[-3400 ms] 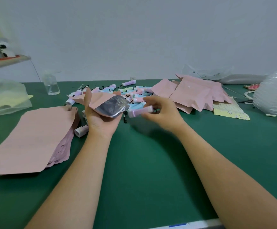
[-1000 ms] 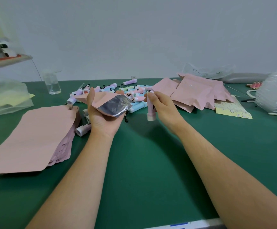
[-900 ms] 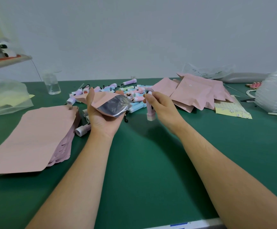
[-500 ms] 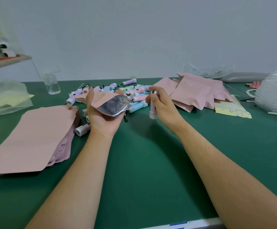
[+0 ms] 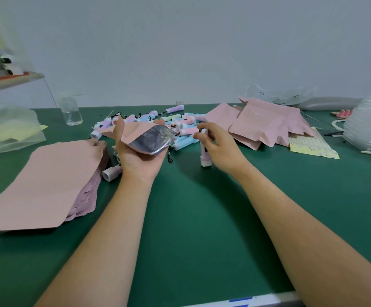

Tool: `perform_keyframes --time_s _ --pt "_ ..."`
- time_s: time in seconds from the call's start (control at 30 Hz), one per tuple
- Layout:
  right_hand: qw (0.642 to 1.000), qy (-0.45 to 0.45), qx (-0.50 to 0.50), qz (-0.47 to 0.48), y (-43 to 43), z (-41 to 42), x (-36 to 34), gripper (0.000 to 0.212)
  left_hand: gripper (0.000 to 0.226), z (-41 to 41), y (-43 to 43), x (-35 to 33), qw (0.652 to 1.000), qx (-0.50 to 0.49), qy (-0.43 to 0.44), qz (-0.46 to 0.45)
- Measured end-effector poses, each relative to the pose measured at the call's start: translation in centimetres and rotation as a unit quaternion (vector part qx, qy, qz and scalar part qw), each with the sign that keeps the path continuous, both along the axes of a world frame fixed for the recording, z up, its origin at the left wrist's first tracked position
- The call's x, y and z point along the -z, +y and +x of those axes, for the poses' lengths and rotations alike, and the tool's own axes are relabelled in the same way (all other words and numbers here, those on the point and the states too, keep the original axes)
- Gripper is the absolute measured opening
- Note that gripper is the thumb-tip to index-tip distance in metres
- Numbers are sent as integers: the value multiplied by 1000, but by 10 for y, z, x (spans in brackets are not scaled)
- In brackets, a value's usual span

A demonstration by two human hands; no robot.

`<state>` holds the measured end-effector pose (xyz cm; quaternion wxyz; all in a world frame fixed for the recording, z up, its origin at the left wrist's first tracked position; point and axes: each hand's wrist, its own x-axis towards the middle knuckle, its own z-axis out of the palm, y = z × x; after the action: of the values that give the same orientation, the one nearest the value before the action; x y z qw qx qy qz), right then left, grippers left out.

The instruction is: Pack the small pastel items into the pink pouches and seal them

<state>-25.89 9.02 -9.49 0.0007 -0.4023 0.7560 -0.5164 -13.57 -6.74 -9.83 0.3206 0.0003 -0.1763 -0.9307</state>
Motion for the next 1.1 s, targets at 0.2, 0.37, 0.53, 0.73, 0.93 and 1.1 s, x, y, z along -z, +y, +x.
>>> perform_keyframes --time_s 0.2,0.37,0.53,0.73,0.93,1.1 --pt "1000 4 -7 -6 2 0 -1 22 59 -1 -1 1 1000 -2 -3 5" --pt "998 53 16 -8 4 1 -2 21 56 -1 -1 2 1000 -8 -6 6" --pt "989 9 29 -144 6 7 -8 11 58 -1 0 1 1000 -17 -3 6" --pt "920 -192 -131 -317 6 21 -29 13 53 -2 -1 1 1000 -16 7 2" --pt "926 -173 -171 -287 -2 37 -32 13 57 -4 3 2 1000 -5 11 -14" --pt "969 -3 -94 -226 -10 50 -23 13 69 -8 14 -1 1000 5 9 -20"
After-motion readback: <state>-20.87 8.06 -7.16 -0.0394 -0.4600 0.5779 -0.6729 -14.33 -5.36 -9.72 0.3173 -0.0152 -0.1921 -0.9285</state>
